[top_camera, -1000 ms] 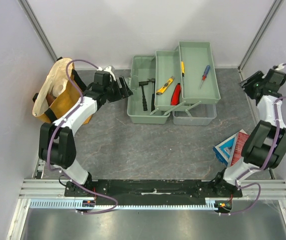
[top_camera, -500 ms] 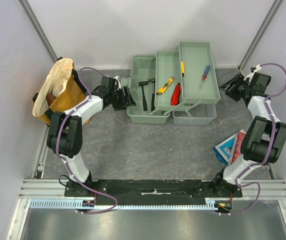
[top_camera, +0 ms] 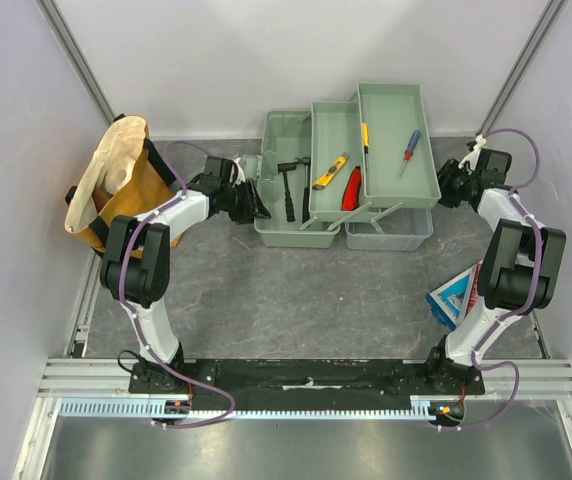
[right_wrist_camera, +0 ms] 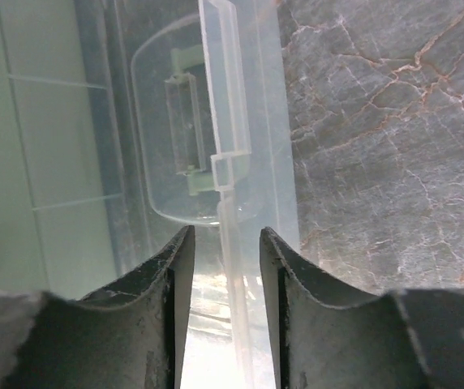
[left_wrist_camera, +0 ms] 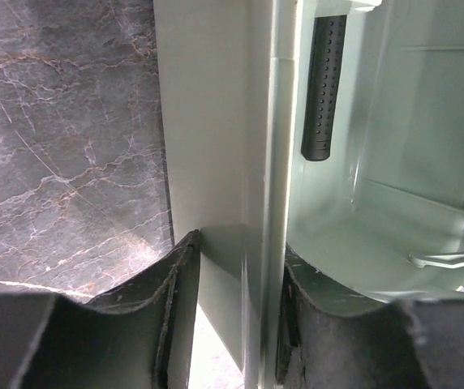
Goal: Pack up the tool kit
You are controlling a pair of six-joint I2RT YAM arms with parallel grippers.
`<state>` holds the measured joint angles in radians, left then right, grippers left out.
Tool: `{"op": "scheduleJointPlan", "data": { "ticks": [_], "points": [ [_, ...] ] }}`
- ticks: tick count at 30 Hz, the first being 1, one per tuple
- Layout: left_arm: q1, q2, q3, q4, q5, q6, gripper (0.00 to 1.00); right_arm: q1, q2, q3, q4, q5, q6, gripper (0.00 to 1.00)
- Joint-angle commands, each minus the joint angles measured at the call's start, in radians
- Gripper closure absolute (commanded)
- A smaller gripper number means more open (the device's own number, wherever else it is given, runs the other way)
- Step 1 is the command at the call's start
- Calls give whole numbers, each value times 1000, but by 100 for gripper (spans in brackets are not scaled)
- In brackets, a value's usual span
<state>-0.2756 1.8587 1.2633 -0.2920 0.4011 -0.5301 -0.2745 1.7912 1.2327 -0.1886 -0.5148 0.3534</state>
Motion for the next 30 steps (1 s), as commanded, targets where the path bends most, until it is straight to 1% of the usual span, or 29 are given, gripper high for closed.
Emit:
{"op": "scheduleJointPlan", "data": {
  "ticks": [1, 2, 4, 8, 12, 14, 21, 26, 30],
  "points": [
    [7, 16, 36, 28, 56, -19, 60, 8, 8, 8, -15, 34, -31, 59],
    [7, 19, 39, 28, 64, -22, 64, 9, 11, 16, -28, 48, -27, 65],
    [7, 25, 51, 14, 76, -28, 67, 15, 14, 39, -60, 55, -30, 71],
    [6, 40, 62, 13, 105, -45, 70, 57, -12, 57, -98, 140, -68, 75],
    [6, 56, 70, 5, 111, -53, 76, 93, -35, 77, -133, 232, -88, 93],
    [3, 53, 70, 5, 110, -54, 77, 110, -56, 86, -146, 284, -96, 100],
    [-8, 46, 64, 5, 91, -47, 80, 173, -136, 129, -179, 452, -131, 100],
    [-16, 37, 47, -7, 24, -39, 82, 190, -187, 165, -202, 547, -163, 100],
    [-23, 28, 38, -13, -18, -36, 84, 205, -196, 223, -250, 601, -192, 100]
  ]
}}
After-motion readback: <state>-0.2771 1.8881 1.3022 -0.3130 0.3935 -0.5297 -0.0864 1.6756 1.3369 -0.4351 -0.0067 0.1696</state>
